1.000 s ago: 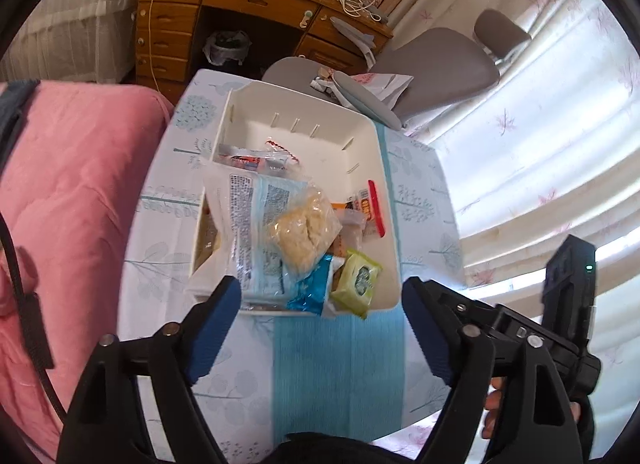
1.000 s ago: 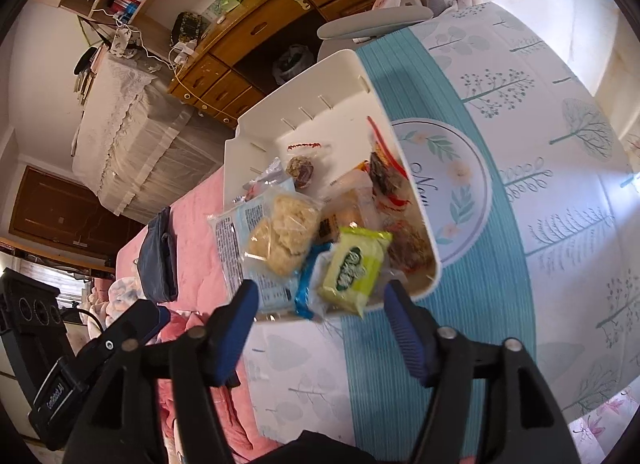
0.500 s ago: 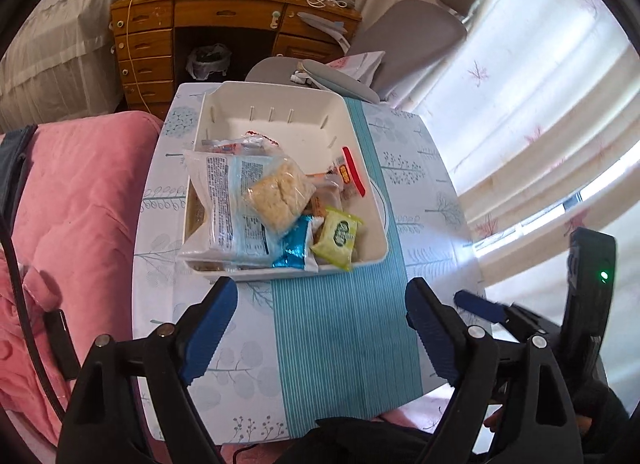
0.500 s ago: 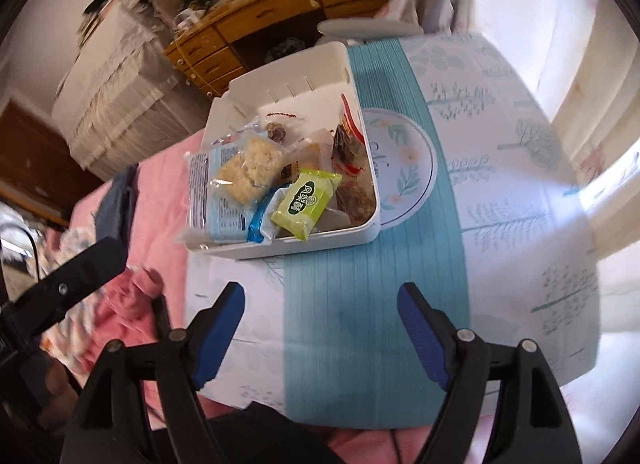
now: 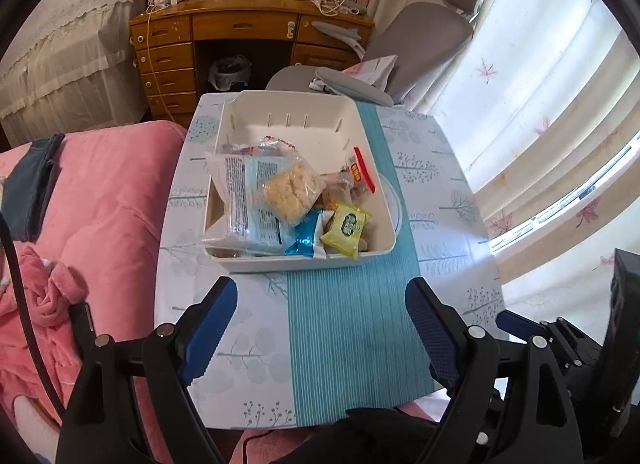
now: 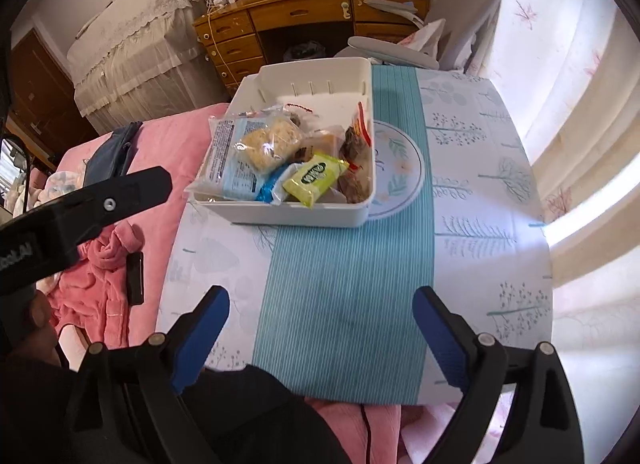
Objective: Organize snacks
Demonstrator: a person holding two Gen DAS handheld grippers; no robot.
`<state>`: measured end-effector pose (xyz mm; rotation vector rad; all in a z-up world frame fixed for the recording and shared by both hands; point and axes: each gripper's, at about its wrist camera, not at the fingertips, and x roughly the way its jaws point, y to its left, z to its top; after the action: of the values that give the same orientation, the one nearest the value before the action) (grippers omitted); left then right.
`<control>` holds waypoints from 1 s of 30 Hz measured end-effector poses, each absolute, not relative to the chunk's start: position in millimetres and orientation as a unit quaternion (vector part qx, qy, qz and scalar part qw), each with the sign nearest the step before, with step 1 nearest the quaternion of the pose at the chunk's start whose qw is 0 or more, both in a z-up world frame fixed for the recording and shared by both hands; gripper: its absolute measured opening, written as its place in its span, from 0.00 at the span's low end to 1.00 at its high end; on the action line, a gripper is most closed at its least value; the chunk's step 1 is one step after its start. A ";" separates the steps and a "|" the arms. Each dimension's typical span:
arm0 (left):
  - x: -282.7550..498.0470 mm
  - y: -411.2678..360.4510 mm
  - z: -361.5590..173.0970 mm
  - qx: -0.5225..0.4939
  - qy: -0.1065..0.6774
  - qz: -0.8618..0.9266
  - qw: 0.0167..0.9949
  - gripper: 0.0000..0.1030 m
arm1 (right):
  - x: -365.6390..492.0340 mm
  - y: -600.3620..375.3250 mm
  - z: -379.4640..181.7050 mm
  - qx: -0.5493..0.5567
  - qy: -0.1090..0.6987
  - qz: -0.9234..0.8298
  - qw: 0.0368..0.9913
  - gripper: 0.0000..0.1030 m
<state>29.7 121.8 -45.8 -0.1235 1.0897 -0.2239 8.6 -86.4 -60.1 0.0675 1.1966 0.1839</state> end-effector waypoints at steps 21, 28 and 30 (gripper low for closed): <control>-35.9 50.1 -33.8 -0.065 0.511 -0.061 0.855 0.99 | -35.5 -148.7 -45.1 0.038 0.580 0.094 0.808 0.98; -61.1 29.5 -38.5 -0.070 0.505 -0.033 0.859 0.99 | -57.1 -169.9 -46.2 0.031 0.586 0.100 0.804 0.98; -64.0 24.7 -37.7 -0.067 0.503 -0.027 0.861 0.99 | -62.4 -174.7 -44.1 0.030 0.577 0.102 0.810 0.98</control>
<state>-64.0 24.7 -37.7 -0.1402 1.0555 -0.0567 -62.4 -174.7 -44.1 0.0633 1.2335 0.2173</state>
